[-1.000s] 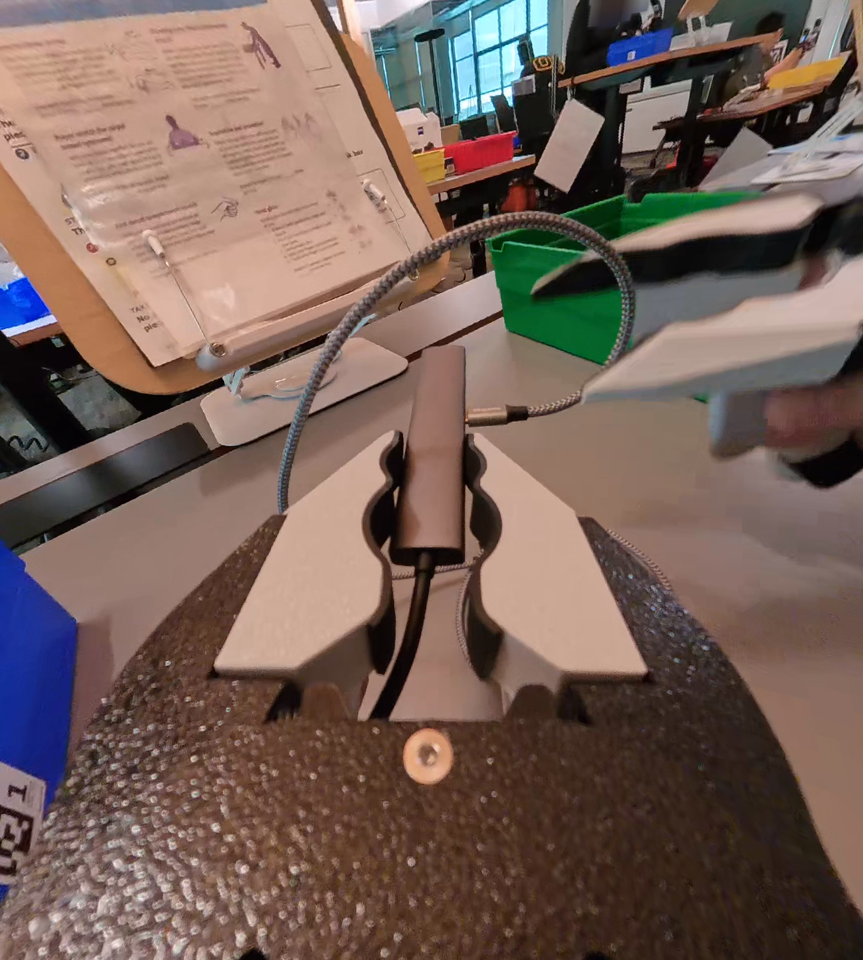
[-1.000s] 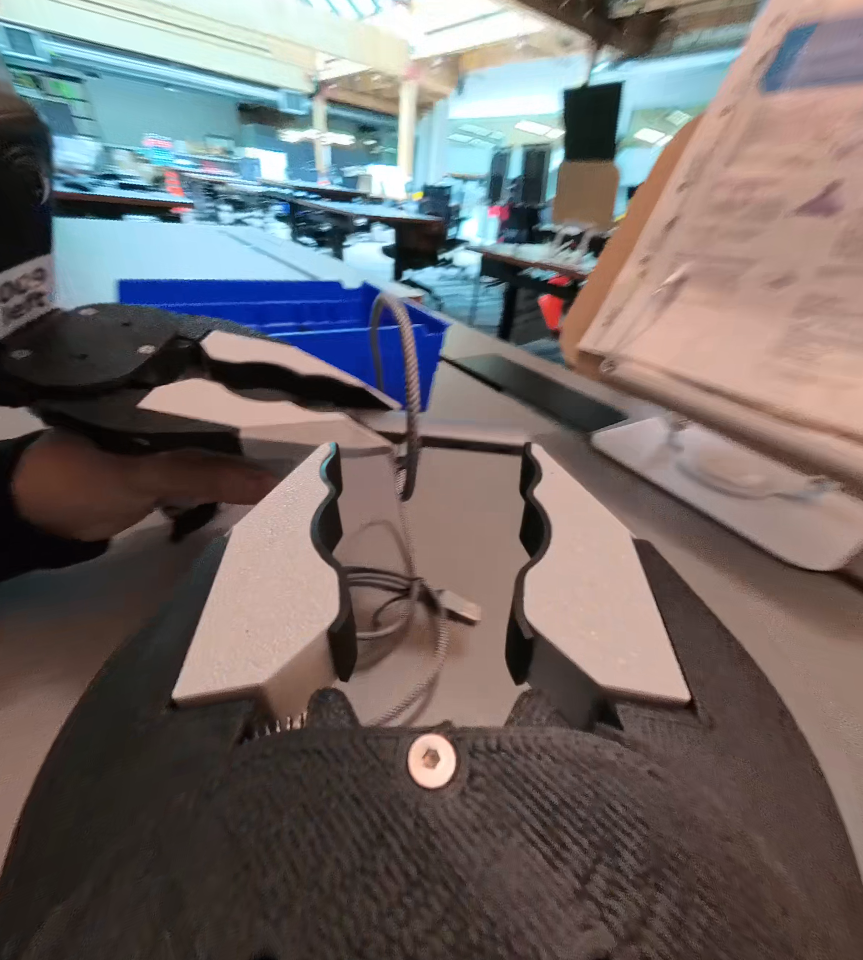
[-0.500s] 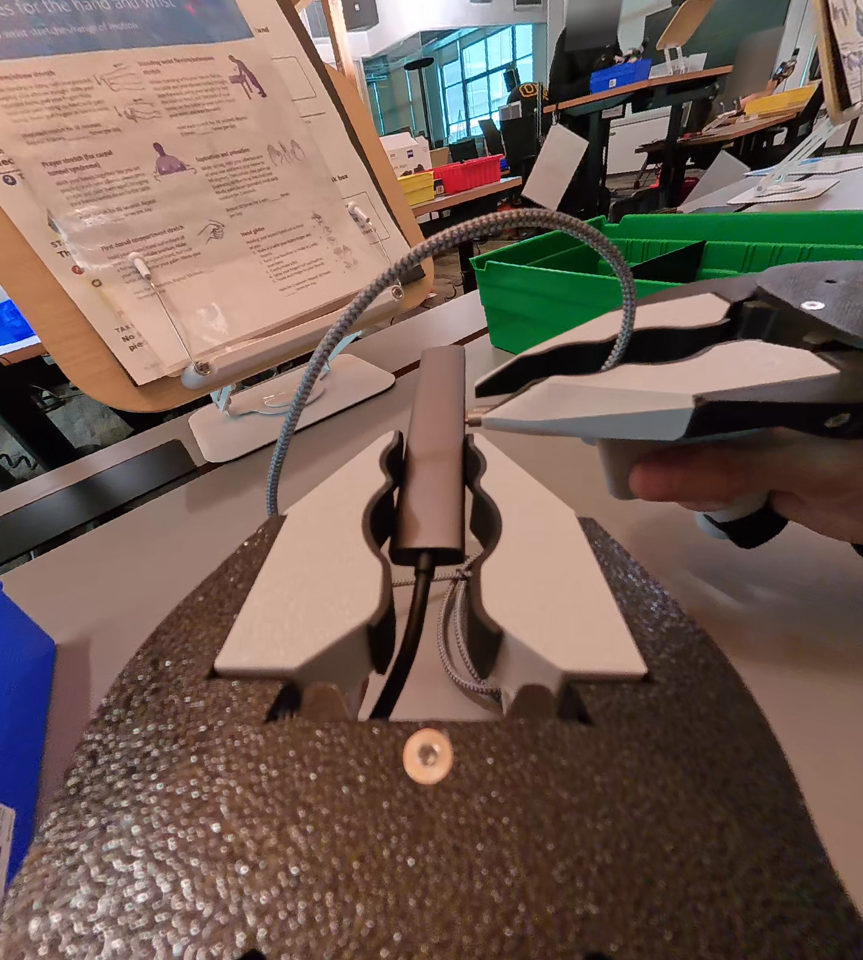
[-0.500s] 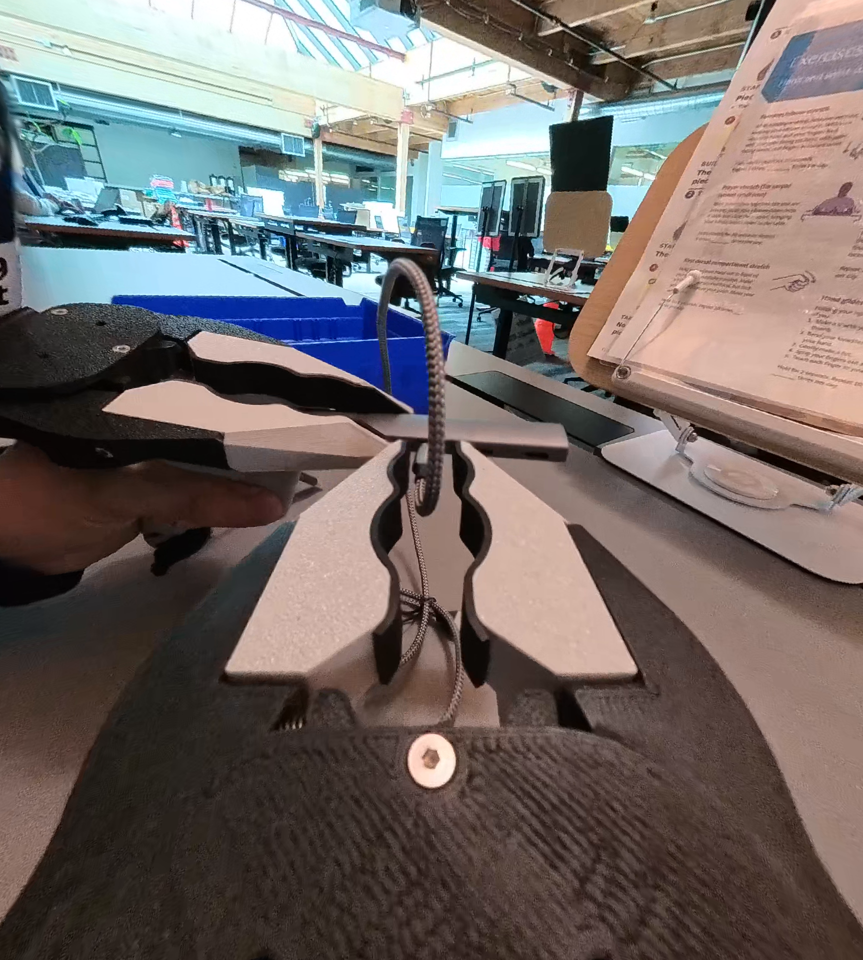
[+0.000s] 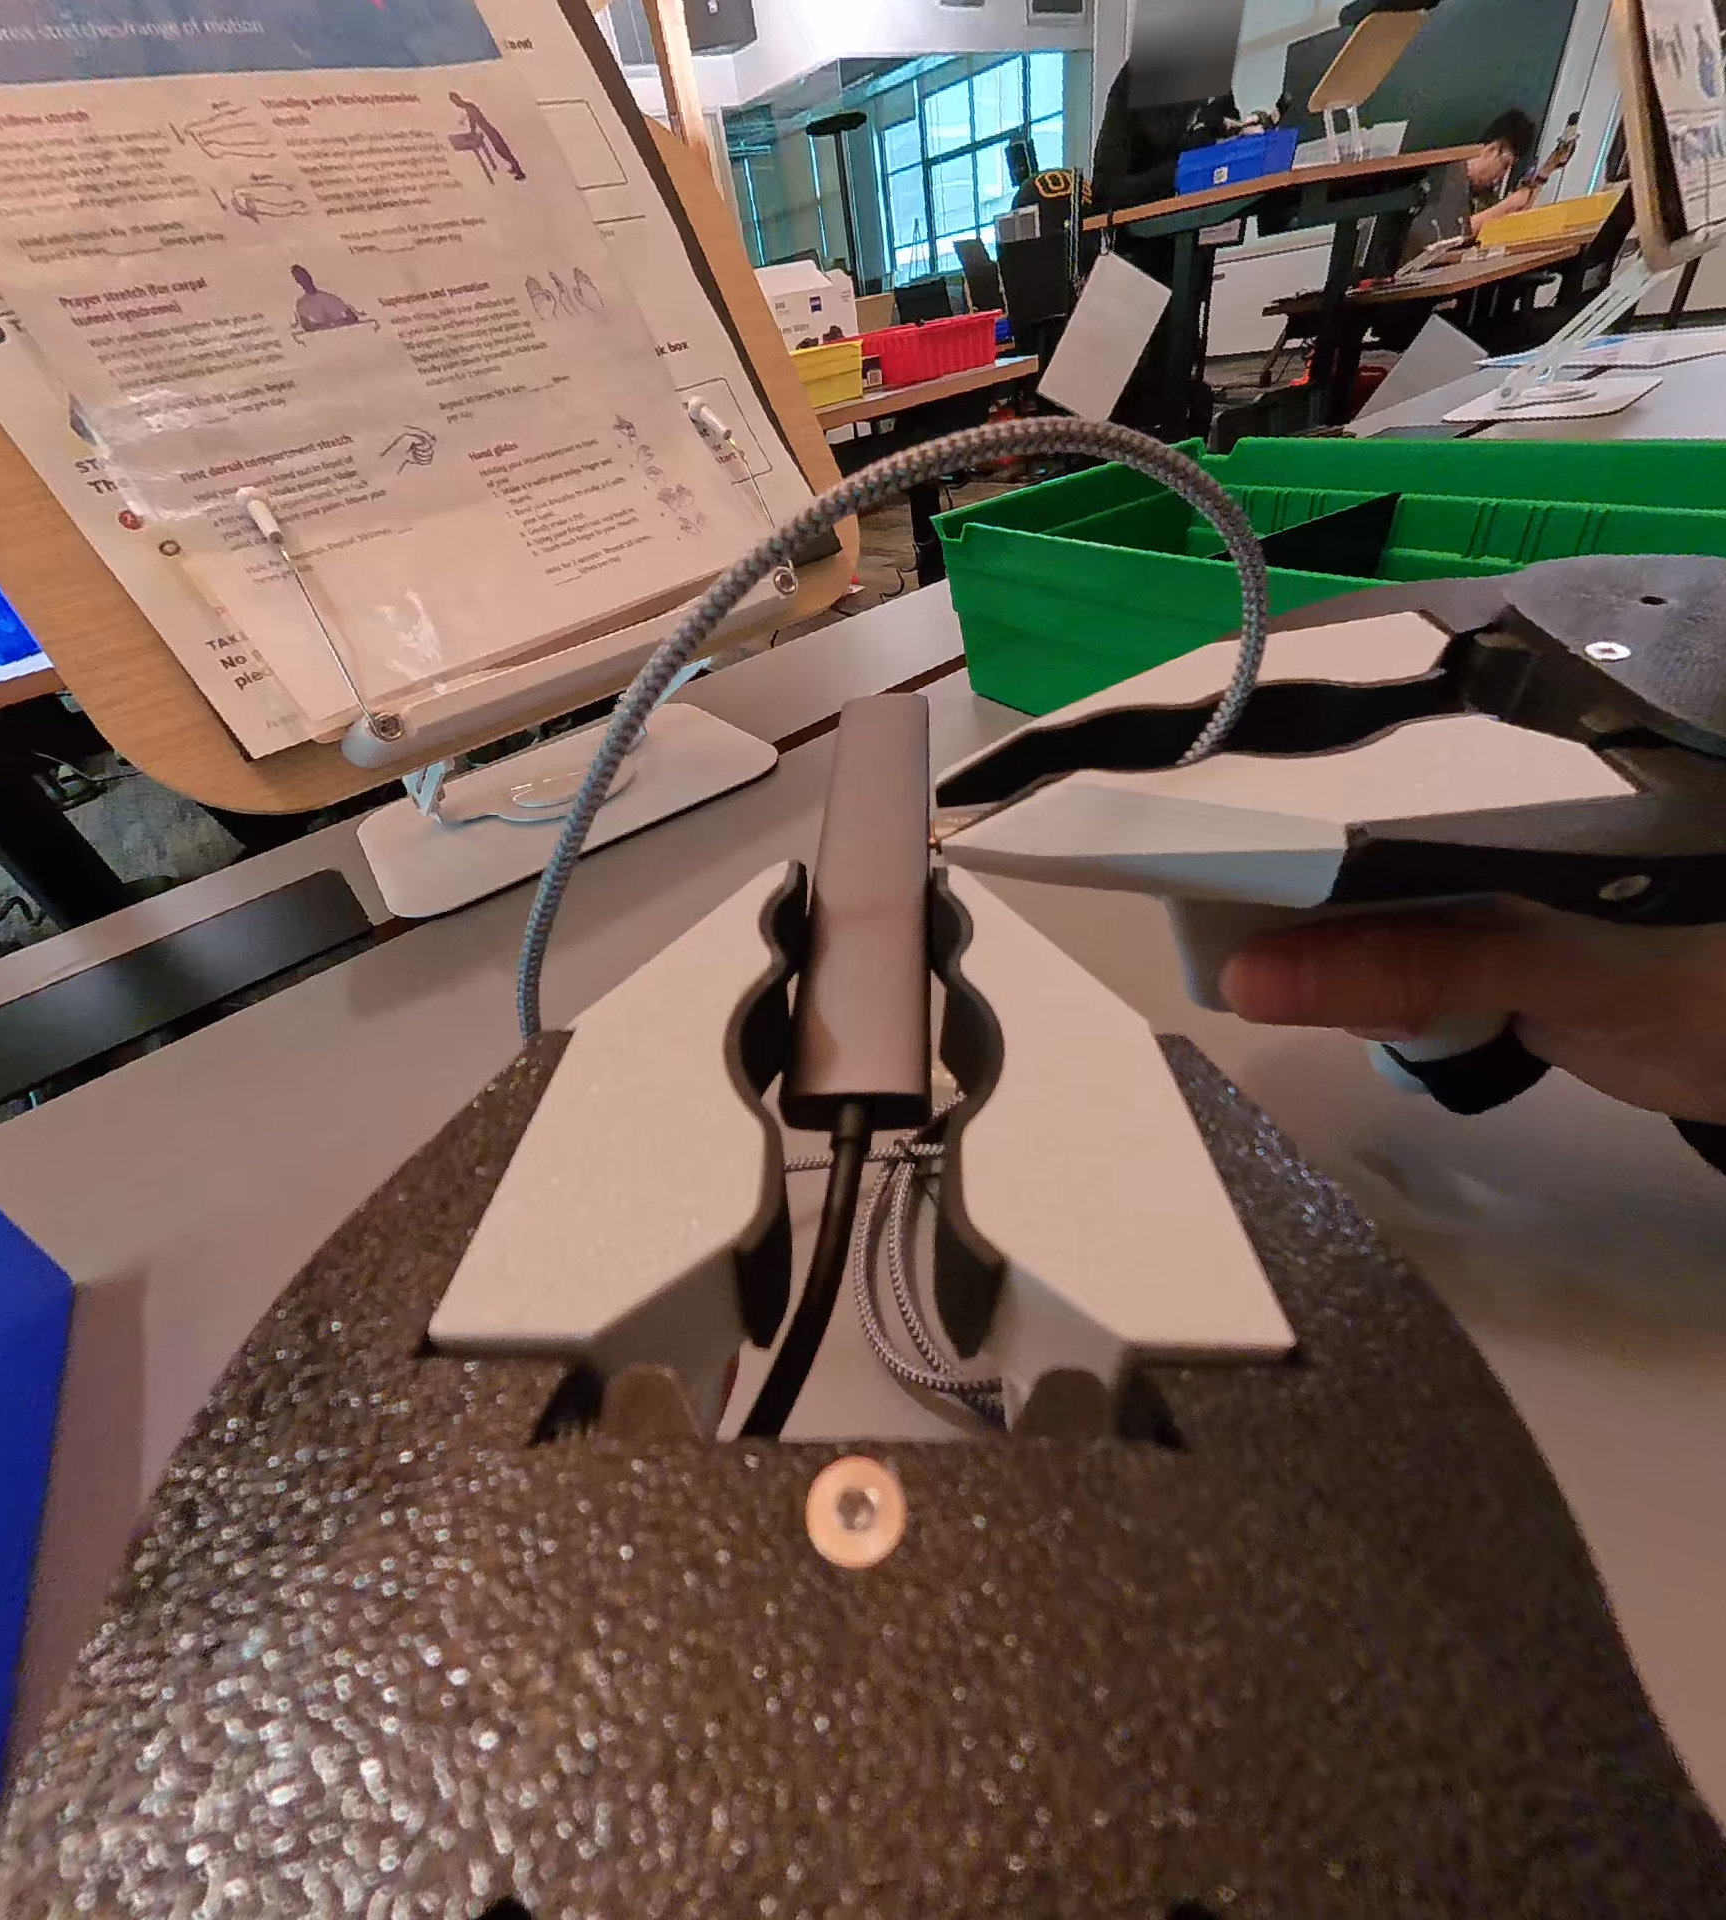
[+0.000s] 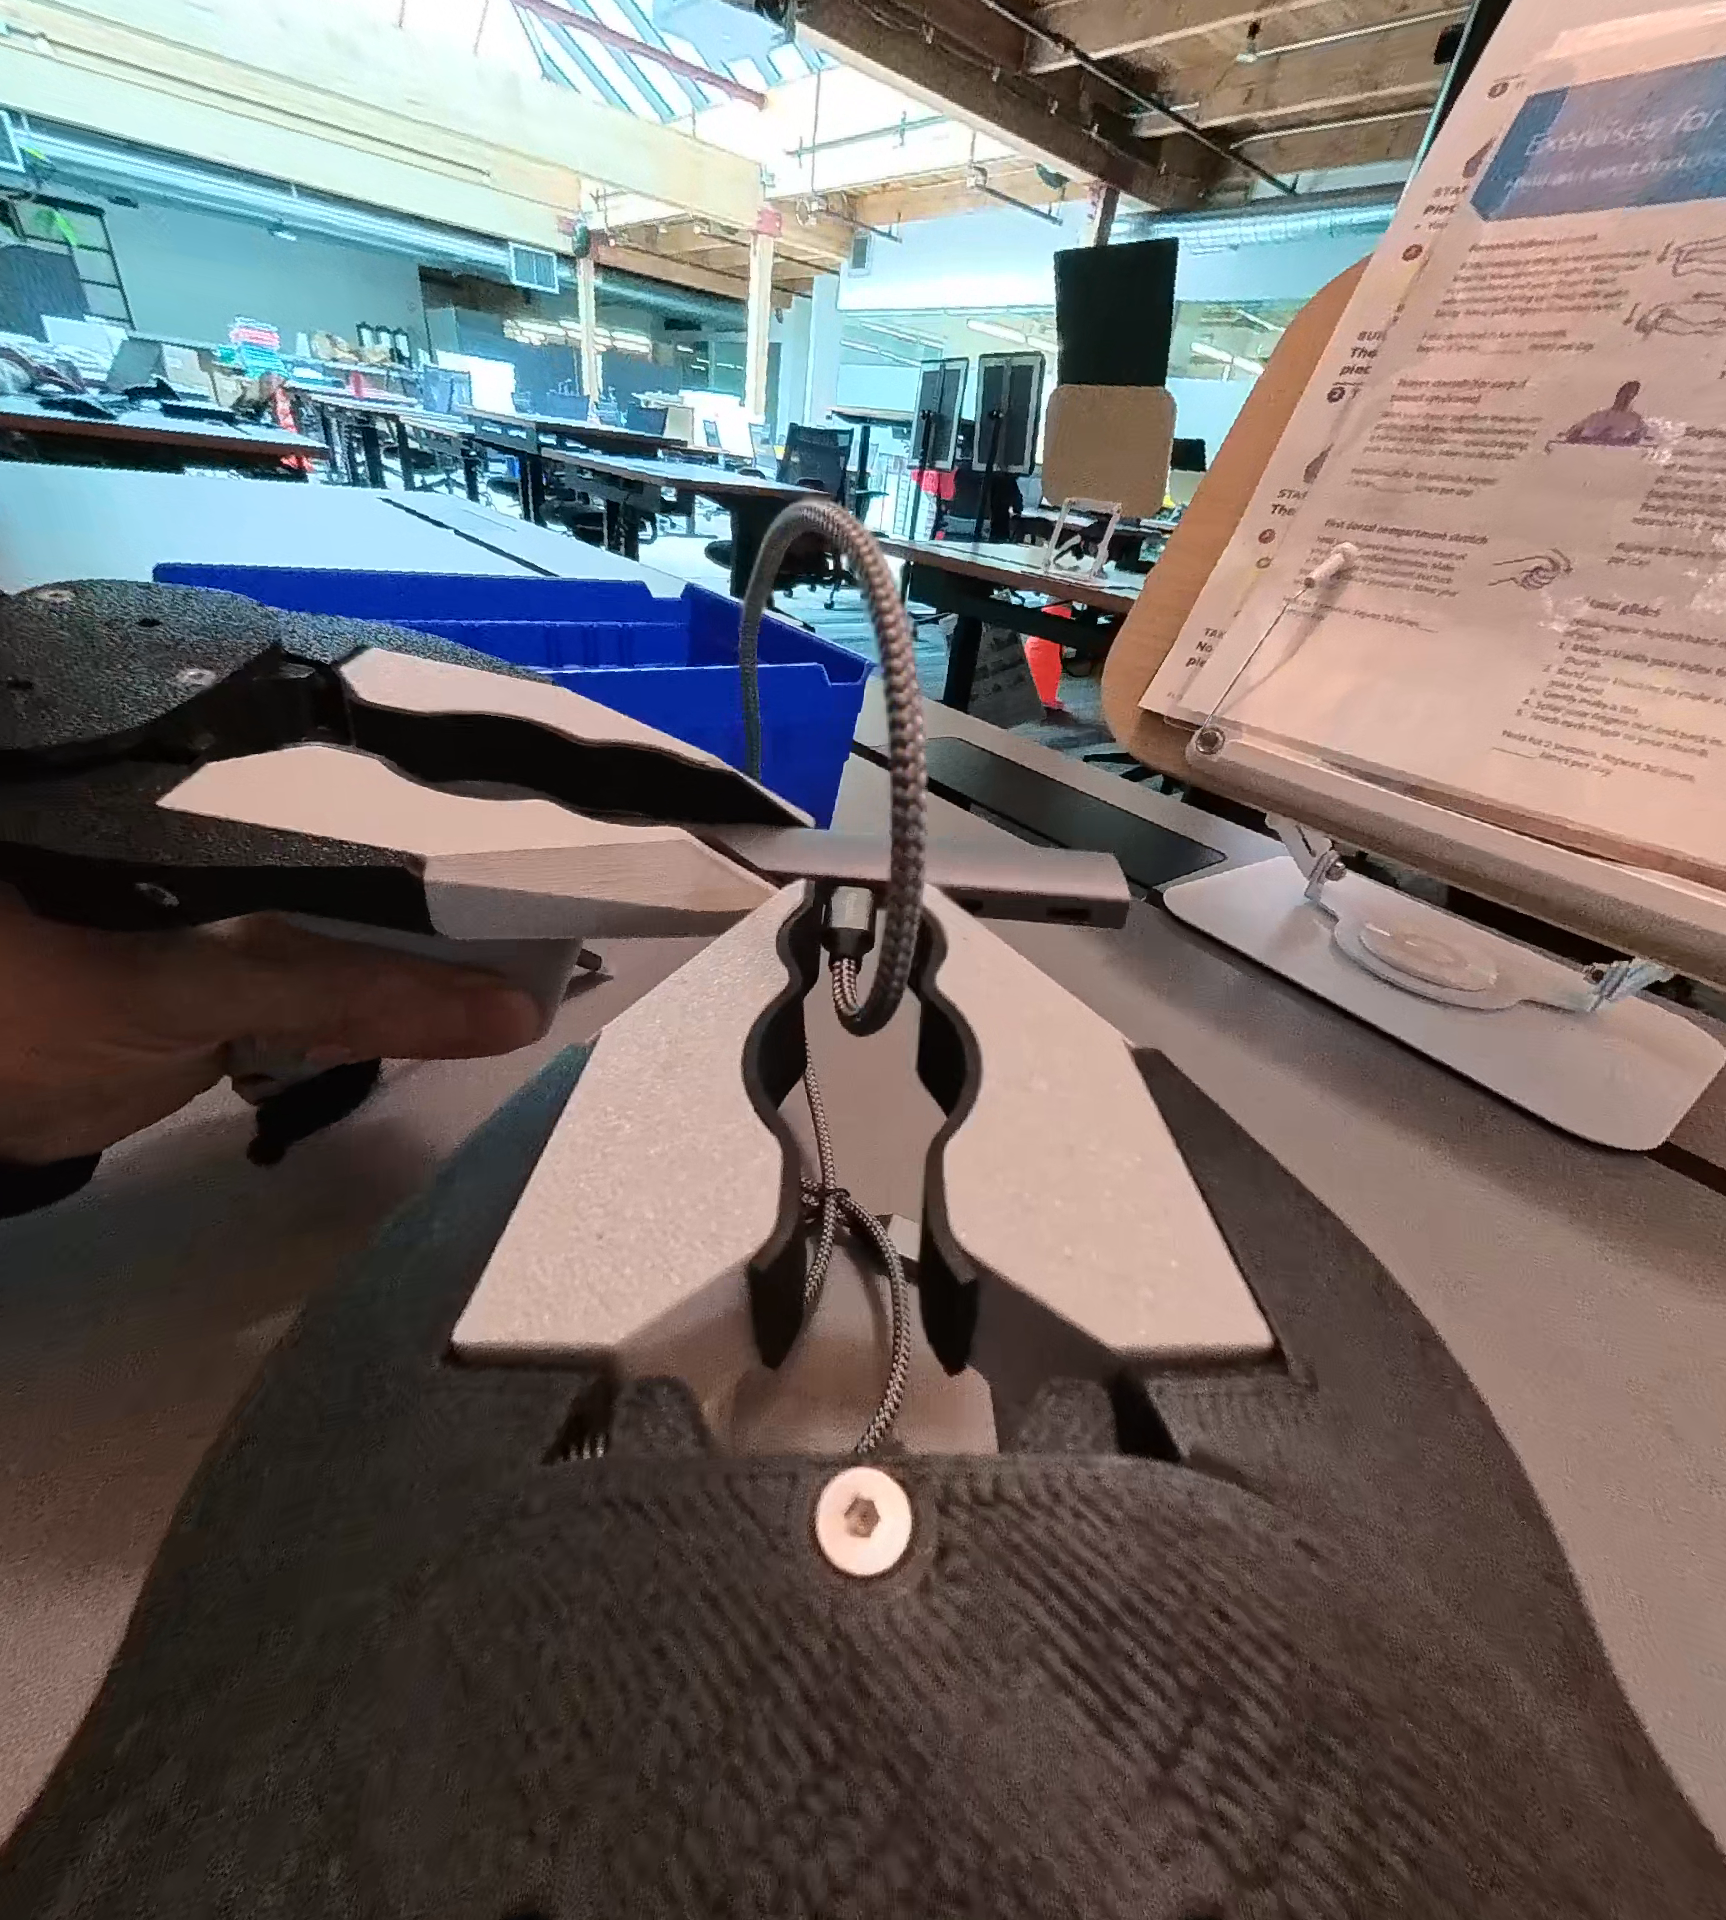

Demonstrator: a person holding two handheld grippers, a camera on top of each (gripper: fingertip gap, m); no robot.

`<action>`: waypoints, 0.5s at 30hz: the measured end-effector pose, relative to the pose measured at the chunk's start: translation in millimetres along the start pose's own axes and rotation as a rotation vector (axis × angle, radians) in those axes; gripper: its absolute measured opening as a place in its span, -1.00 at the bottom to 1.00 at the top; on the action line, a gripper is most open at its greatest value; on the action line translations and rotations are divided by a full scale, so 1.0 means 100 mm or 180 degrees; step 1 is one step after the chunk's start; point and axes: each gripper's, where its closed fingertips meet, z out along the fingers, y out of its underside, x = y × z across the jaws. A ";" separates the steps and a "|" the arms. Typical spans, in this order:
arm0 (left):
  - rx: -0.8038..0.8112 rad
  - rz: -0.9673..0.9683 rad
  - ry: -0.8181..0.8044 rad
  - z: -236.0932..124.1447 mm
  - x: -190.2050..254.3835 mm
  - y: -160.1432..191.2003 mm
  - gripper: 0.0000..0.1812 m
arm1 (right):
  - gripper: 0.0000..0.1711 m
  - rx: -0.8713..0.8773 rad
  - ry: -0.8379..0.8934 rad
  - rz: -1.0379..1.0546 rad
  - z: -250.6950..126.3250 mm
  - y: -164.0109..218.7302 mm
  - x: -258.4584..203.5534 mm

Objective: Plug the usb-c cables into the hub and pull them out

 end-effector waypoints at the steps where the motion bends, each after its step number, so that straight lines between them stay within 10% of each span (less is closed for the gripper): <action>1: -0.0002 -0.0011 0.0002 0.00 0.00 0.00 -0.77 | -0.87 -0.0004 -0.0015 -0.0005 0.00 0.00 -0.01; 15: -0.0024 -0.0149 0.0031 0.01 0.01 0.02 -0.77 | -0.90 -0.0085 -0.0035 0.0049 0.00 0.05 -0.01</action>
